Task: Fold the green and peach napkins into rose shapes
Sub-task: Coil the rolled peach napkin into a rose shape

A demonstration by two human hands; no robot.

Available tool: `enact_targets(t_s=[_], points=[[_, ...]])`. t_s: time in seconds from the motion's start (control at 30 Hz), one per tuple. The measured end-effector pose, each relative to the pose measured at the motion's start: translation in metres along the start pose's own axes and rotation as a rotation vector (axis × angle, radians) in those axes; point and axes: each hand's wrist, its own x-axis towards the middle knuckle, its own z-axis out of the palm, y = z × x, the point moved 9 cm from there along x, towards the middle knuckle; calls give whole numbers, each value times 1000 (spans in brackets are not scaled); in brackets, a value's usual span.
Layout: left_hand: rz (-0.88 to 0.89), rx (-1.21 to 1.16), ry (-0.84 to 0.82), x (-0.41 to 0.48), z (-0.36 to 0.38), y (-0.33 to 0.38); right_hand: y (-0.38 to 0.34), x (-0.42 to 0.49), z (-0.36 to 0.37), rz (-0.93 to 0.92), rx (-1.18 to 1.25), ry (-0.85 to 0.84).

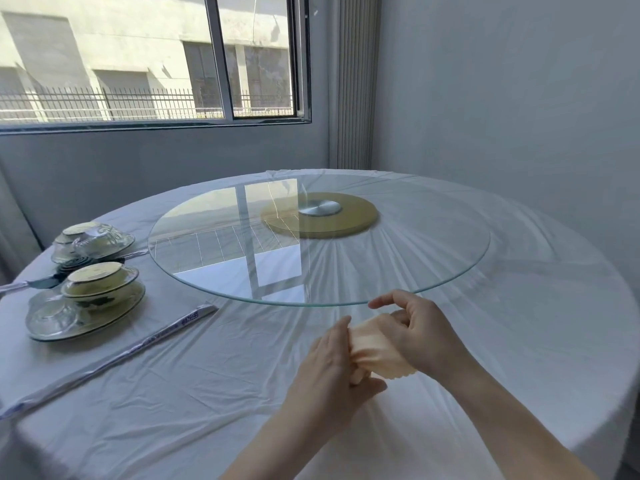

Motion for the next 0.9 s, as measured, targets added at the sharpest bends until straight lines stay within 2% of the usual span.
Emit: enact_targets(t_s=[0.17, 0.33, 0.53, 0.6, 0.67, 0.73, 0.8, 0.9], points=[[2, 9, -44, -4, 5, -9, -5, 2, 4, -24, -41, 22], [54, 193, -128, -6, 15, -9, 13, -3, -4, -14, -102, 75], [75, 275, -58, -7, 13, -18, 32, -8, -4, 4, -295, 165], [75, 297, -72, -9, 14, -22, 34, -7, 9, 8, -463, 100], [86, 329, -107, -10, 17, -24, 31, -7, 33, -53, -702, -23], [104, 359, -131, -10, 19, -23, 28, -6, 47, -110, -830, -79], [94, 327, -142, -9, 18, -20, 27, -1, 47, -113, -800, -74], [42, 170, -138, -8, 12, -18, 29, 2, 44, -112, -593, -50]])
